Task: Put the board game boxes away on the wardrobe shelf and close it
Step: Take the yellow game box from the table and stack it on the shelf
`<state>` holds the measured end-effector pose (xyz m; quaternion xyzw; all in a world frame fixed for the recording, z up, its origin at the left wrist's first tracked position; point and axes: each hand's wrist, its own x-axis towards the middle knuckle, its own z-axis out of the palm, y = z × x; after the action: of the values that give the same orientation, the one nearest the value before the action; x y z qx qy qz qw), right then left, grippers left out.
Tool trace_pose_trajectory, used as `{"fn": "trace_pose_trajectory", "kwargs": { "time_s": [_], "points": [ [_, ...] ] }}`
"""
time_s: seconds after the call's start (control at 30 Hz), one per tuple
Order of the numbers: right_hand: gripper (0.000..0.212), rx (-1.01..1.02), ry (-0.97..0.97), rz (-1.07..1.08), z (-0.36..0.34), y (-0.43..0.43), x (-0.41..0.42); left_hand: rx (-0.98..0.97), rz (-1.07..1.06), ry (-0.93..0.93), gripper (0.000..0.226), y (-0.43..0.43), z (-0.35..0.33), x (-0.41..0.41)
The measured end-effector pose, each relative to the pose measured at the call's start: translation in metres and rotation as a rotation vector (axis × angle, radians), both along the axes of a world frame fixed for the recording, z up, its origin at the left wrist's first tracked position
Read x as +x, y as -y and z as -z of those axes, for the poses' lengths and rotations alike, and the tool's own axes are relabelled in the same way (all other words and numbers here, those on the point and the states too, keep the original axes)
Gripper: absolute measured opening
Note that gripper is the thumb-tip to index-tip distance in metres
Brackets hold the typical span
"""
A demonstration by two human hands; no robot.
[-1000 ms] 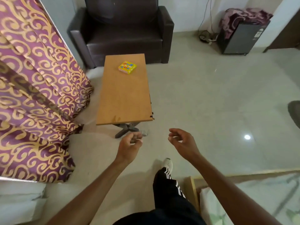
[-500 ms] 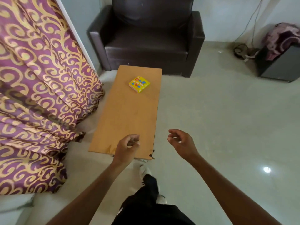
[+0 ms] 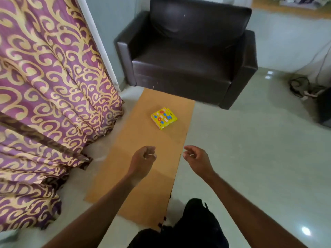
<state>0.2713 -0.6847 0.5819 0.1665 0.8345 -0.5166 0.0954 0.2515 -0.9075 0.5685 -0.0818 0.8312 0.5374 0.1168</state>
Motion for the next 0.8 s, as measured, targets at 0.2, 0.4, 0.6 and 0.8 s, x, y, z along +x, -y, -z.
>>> {"fn": "trace_pose_trajectory", "kwargs": {
  "time_s": [0.2, 0.4, 0.6, 0.8],
  "points": [
    [0.03, -0.003, 0.089, -0.096, 0.034, -0.001, -0.132, -0.022, -0.068, 0.099, 0.025, -0.009, 0.026, -0.107],
    [0.036, 0.011, 0.27, -0.167, 0.114, -0.003, -0.253, -0.234, -0.028, 0.312, 0.035, -0.02, 0.089, -0.225],
    [0.058, 0.052, 0.473, -0.356, 0.21, -0.003, -0.358, -0.366, 0.047, 0.47, 0.048, -0.033, 0.161, -0.361],
    [0.083, 0.068, 0.527, -0.483, 0.293, 0.007, -0.407, -0.575, 0.366, 0.506, 0.09, -0.045, 0.242, -0.454]
  ]
}}
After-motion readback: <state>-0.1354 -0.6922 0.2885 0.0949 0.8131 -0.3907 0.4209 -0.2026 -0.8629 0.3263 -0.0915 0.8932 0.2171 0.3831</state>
